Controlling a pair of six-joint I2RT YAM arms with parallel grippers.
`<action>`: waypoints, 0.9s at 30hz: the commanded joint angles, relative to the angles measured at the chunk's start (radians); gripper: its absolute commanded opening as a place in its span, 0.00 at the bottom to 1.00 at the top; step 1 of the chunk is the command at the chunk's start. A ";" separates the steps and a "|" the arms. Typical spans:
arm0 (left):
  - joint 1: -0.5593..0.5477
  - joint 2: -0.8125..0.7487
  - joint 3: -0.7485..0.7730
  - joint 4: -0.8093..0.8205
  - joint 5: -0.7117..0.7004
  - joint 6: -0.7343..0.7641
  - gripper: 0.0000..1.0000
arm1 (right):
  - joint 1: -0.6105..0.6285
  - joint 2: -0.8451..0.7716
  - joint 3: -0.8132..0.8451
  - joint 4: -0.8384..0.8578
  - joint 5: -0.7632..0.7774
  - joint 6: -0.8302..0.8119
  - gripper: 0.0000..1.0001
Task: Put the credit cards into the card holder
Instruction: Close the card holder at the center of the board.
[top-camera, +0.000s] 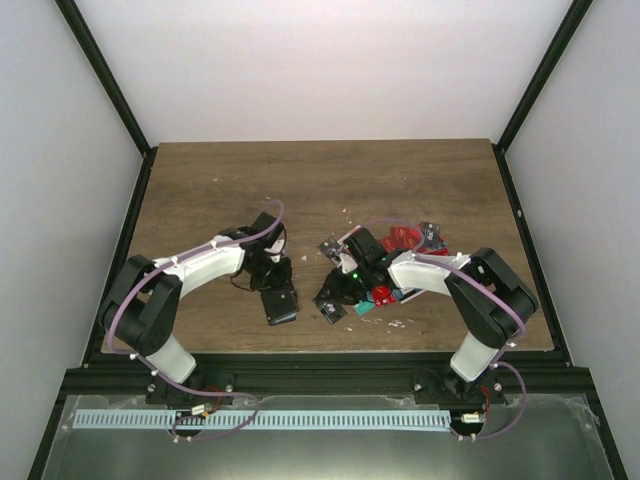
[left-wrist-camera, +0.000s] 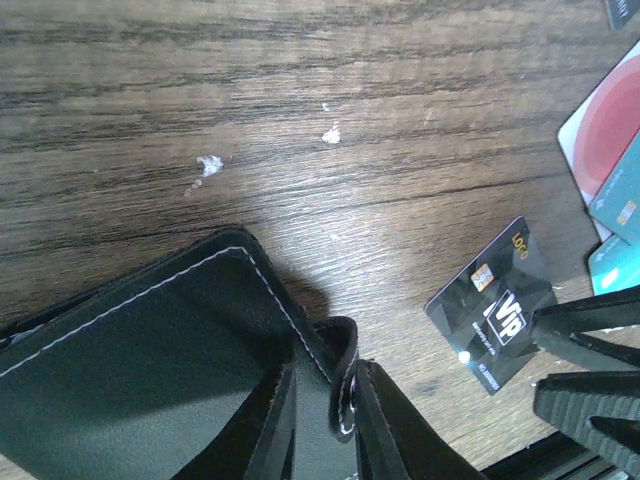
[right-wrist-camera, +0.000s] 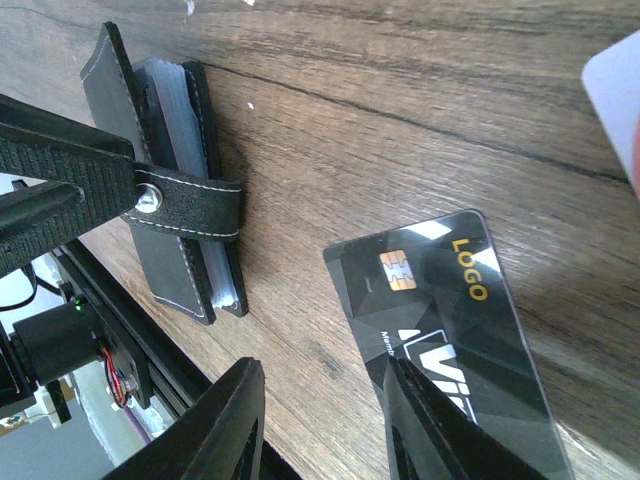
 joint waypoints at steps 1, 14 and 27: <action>-0.010 0.020 0.030 -0.010 0.013 0.020 0.18 | -0.020 -0.008 -0.011 0.019 -0.015 -0.001 0.35; -0.016 0.032 0.060 -0.030 -0.008 0.023 0.04 | -0.023 0.002 -0.008 0.135 -0.172 -0.003 0.35; -0.016 0.038 0.078 -0.053 -0.026 0.032 0.04 | 0.084 0.155 0.000 0.555 -0.385 0.246 0.27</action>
